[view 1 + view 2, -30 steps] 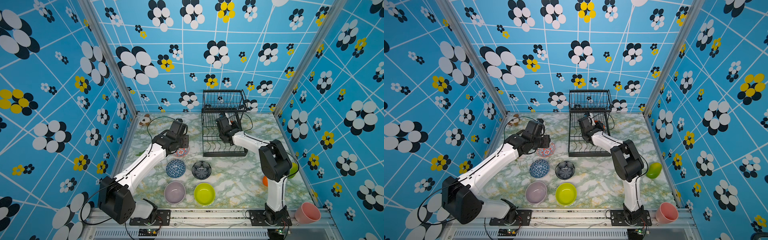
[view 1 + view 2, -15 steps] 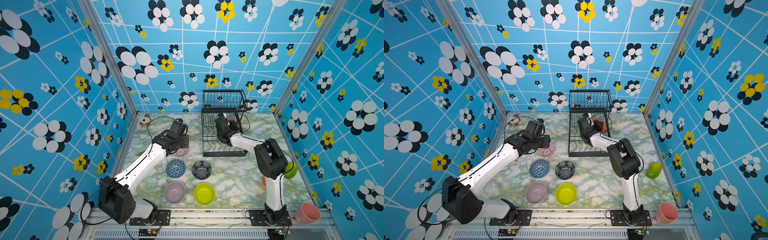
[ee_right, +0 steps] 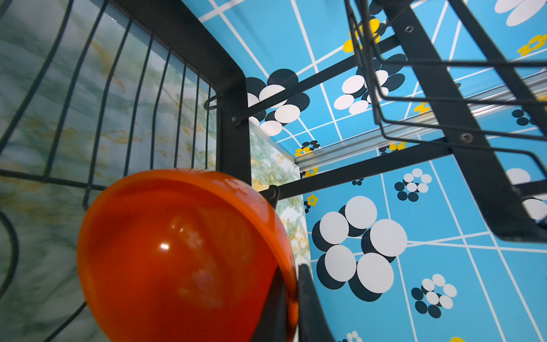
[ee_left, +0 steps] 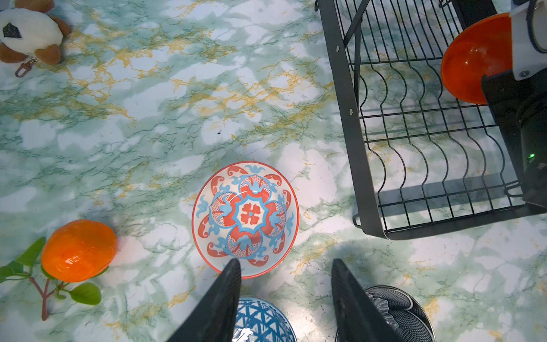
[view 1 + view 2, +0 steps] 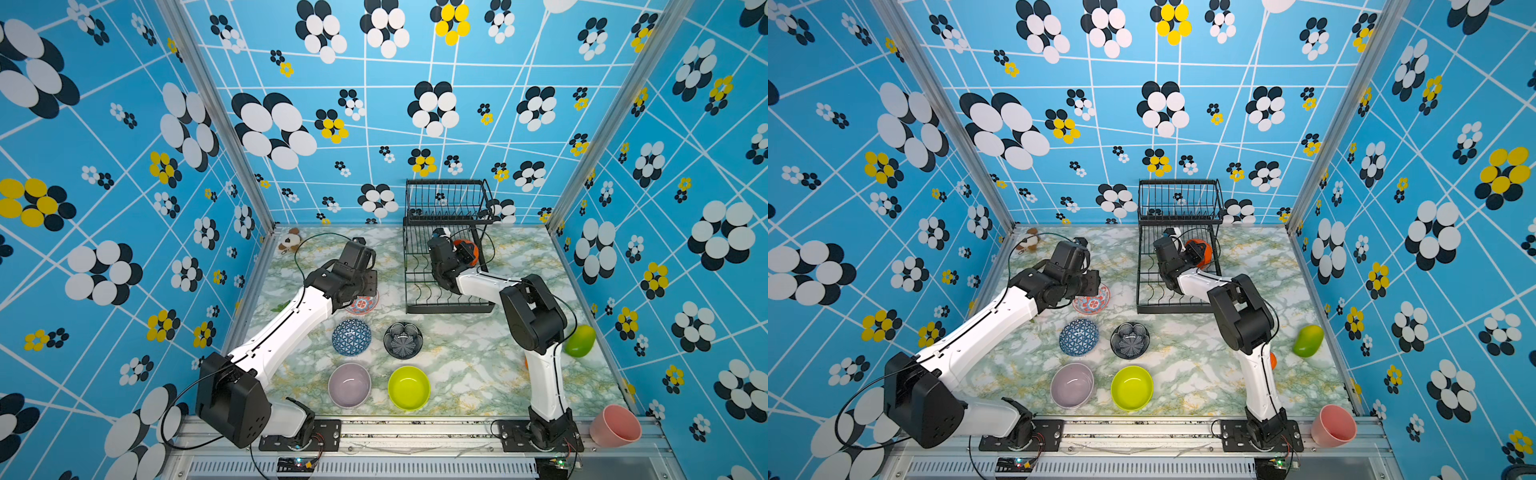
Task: Load bowls into a dish rack
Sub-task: Place the bowl in the dish rack.
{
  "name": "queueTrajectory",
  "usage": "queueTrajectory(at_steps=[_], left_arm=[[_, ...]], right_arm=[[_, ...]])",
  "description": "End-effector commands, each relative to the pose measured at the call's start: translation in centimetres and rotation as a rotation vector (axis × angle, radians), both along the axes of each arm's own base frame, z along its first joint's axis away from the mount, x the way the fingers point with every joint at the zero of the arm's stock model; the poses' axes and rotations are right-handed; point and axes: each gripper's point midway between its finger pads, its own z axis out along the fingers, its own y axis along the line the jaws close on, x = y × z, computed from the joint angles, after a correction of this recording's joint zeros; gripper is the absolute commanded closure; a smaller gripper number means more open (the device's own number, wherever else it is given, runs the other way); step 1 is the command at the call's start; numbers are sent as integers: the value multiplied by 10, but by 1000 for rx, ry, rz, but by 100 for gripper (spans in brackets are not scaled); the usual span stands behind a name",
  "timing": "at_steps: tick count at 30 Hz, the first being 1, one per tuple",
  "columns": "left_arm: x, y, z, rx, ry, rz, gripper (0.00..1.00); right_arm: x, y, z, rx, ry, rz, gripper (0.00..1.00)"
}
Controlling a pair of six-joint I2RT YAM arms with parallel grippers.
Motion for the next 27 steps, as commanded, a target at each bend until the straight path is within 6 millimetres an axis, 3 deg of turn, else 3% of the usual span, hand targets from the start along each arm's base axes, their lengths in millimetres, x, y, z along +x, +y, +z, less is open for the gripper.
queueTrajectory(at_steps=[1, 4, 27], left_arm=[[-4, 1, -7, 31, 10, -12, 48], [-4, 1, -7, 30, 11, -12, 48], [-4, 0, -8, 34, 12, -14, 48]], right_arm=[[2, -9, 5, -32, -49, -57, 100], [4, -8, -5, -61, -33, -59, 100], [15, -6, -19, -149, -17, -78, 100]])
